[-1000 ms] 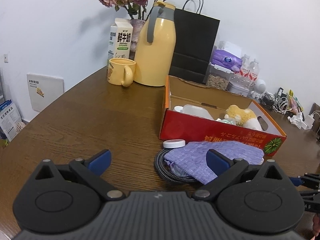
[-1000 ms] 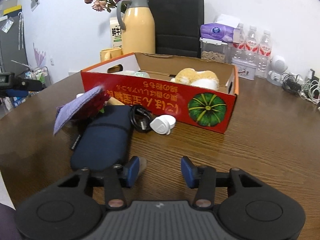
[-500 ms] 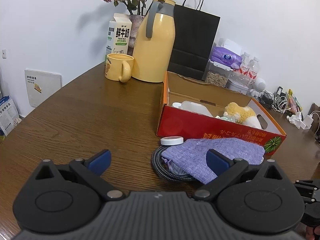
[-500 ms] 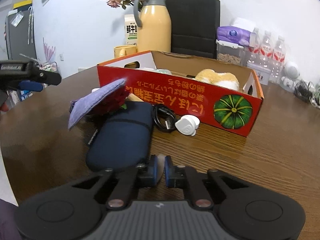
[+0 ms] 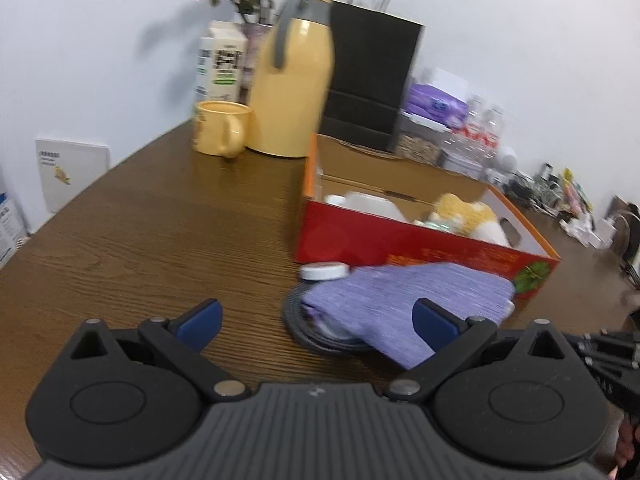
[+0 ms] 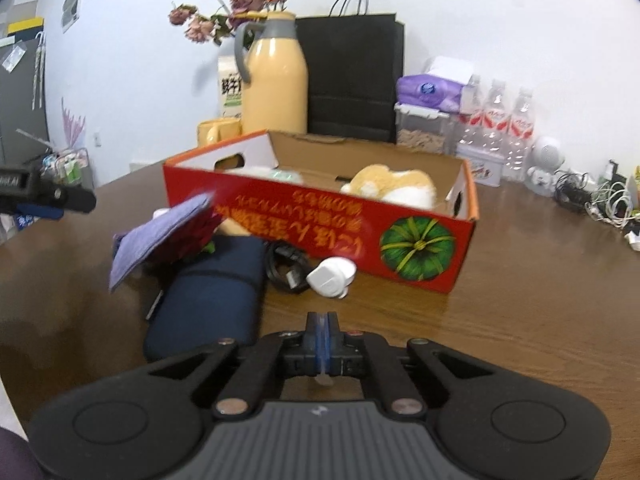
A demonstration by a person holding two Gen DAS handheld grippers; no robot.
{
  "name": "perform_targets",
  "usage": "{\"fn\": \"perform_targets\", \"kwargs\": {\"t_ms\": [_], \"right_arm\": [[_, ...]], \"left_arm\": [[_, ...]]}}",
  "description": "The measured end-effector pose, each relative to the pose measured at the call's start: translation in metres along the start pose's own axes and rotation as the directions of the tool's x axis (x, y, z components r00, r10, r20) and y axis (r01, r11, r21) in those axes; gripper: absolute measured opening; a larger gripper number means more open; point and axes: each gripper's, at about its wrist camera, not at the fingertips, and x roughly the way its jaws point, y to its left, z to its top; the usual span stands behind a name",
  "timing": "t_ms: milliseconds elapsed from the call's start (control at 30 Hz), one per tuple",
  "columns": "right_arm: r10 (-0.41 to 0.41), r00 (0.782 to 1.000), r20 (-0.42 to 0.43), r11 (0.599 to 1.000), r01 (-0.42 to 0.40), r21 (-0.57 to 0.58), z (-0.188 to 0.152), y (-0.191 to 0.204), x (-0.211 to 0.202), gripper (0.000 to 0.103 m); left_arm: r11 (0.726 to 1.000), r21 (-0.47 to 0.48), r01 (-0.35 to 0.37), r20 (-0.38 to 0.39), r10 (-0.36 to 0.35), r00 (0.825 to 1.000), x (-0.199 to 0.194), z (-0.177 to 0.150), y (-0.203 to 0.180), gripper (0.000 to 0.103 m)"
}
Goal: Organize objects
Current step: 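Grasp the purple cloth with the left tool while the right tool grasps the white plug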
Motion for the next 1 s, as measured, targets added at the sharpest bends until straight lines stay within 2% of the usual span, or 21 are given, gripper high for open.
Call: {"fn": "perform_targets", "kwargs": {"t_ms": [167,300,400,533,567,633,667,733,833,967,1000], "right_arm": [[-0.005,1.000,0.027,1.000,0.005,0.010,0.004,-0.006,-0.005,0.001],[0.011,0.999,0.044,1.000,-0.011,0.008,0.007,-0.006,-0.006,0.001],[0.025,0.998,0.059,1.000,-0.025,0.005,0.009,-0.005,-0.008,0.001],[0.042,0.996,0.076,0.999,-0.042,-0.002,0.011,-0.004,-0.010,0.001],[0.046,0.996,0.080,0.999,-0.046,-0.004,0.012,-0.004,-0.010,0.001],[0.054,0.995,0.087,0.999,-0.053,-0.007,0.013,-0.003,-0.011,0.001],[0.056,0.994,0.089,0.998,-0.056,-0.009,0.014,-0.002,-0.011,0.001],[0.062,0.994,0.091,0.998,-0.061,-0.010,0.014,-0.002,-0.011,0.001],[0.065,0.994,0.090,0.998,-0.065,-0.007,0.014,-0.002,-0.010,0.001],[0.064,0.994,0.086,0.998,-0.064,-0.004,0.012,0.000,-0.011,0.001],[0.063,0.994,0.086,0.998,-0.062,-0.004,0.011,0.000,-0.012,0.001]], "left_arm": [[0.992,0.100,0.081,-0.023,-0.079,0.997,0.005,-0.008,-0.034,0.103],[0.979,0.166,0.118,-0.028,-0.115,0.993,0.013,-0.013,-0.060,0.103],[0.972,0.205,0.113,-0.035,-0.108,0.994,0.023,-0.018,-0.074,0.103],[0.974,0.212,0.076,-0.030,-0.072,0.997,0.036,-0.022,-0.078,0.103],[0.975,0.209,0.070,-0.026,-0.066,0.997,0.037,-0.022,-0.076,0.100],[0.977,0.203,0.066,-0.026,-0.062,0.998,0.038,-0.022,-0.073,0.080],[0.978,0.198,0.073,-0.027,-0.068,0.997,0.037,-0.022,-0.070,0.077],[0.977,0.189,0.095,-0.033,-0.091,0.995,0.035,-0.021,-0.067,0.055],[0.976,0.184,0.115,-0.040,-0.110,0.993,0.031,-0.021,-0.062,0.030],[0.978,0.170,0.117,-0.023,-0.115,0.993,0.021,-0.019,-0.055,0.025],[0.979,0.169,0.112,-0.014,-0.111,0.994,0.018,-0.018,-0.054,0.021]]}}
